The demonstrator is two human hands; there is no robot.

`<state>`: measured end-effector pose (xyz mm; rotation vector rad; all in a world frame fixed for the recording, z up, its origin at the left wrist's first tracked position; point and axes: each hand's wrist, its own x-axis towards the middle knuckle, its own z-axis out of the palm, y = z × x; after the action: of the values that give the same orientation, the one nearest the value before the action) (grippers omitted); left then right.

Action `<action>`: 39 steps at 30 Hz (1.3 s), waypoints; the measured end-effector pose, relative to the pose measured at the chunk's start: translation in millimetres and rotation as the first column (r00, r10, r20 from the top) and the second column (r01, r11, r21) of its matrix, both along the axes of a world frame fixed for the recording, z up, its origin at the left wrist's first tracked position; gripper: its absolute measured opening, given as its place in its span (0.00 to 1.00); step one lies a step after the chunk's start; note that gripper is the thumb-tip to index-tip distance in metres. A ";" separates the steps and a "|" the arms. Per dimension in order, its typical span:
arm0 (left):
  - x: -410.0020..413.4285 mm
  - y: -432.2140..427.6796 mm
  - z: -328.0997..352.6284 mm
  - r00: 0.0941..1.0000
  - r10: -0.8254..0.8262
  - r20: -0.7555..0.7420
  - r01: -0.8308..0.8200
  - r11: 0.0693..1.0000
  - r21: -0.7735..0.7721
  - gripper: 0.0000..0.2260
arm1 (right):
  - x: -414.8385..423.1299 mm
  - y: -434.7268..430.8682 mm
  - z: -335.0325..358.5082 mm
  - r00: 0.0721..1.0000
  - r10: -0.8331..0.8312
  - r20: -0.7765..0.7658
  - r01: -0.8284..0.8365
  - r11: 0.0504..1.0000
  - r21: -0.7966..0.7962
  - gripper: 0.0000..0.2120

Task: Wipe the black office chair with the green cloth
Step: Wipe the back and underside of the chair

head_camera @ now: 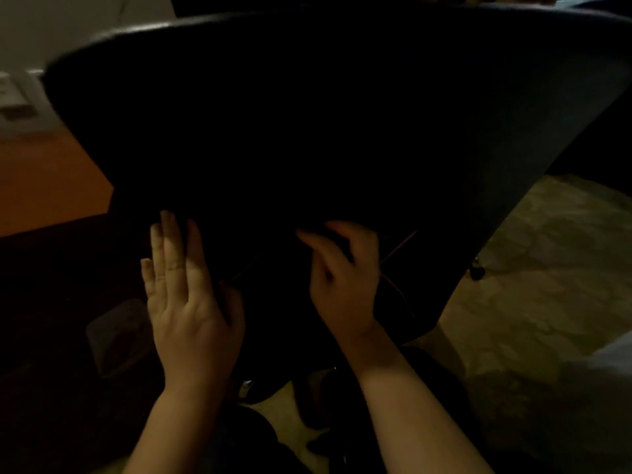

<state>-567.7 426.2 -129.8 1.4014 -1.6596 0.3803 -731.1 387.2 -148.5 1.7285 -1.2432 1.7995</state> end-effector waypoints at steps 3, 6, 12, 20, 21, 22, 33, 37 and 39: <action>2.3 2.4 -3.8 1.000 -0.002 -0.011 0.002 1.000 0.018 0.30 | -29.2 1.1 -0.8 0.984 -0.080 0.161 0.076 0.997 0.032 0.10; 6.1 2.7 -5.7 0.999 0.031 -0.037 -0.030 0.999 0.020 0.31 | -57.8 2.6 1.2 0.930 -0.198 0.310 0.160 0.976 0.145 0.10; 12.6 1.7 -2.9 0.988 0.115 -0.107 -0.099 0.985 0.140 0.35 | -87.0 3.4 6.9 0.857 -0.244 0.453 0.142 0.958 0.249 0.13; 15.9 -1.3 2.4 0.984 0.065 -0.166 -0.039 0.988 0.152 0.33 | -65.8 4.5 14.6 0.822 -0.276 0.498 0.194 0.958 0.210 0.13; 15.6 -0.4 3.5 0.982 0.067 -0.175 -0.041 0.988 0.150 0.33 | -59.6 5.2 14.8 0.826 -0.278 0.490 0.206 0.959 0.197 0.13; 14.9 0.2 4.1 0.981 0.064 -0.184 -0.036 0.988 0.153 0.34 | -53.1 5.1 13.7 0.836 -0.268 0.479 0.211 0.962 0.171 0.12; 2.5 6.9 0.5 0.969 0.058 -0.239 -0.027 0.991 0.129 0.33 | 59.8 5.9 -12.3 0.990 0.119 -0.079 -0.117 0.993 0.024 0.08; 1.4 9.7 2.6 0.958 0.060 -0.281 -0.027 0.993 0.119 0.29 | 77.0 10.2 -16.6 0.968 0.211 -0.137 -0.195 0.973 0.121 0.12; 1.0 10.9 3.1 0.953 0.063 -0.297 -0.029 0.992 0.120 0.28 | 74.8 10.5 -15.7 0.963 0.222 -0.153 -0.204 0.971 0.124 0.12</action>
<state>-566.7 437.2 -126.7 1.5024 -1.4187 0.0914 -656.2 397.6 -164.2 2.0971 -1.1401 1.6855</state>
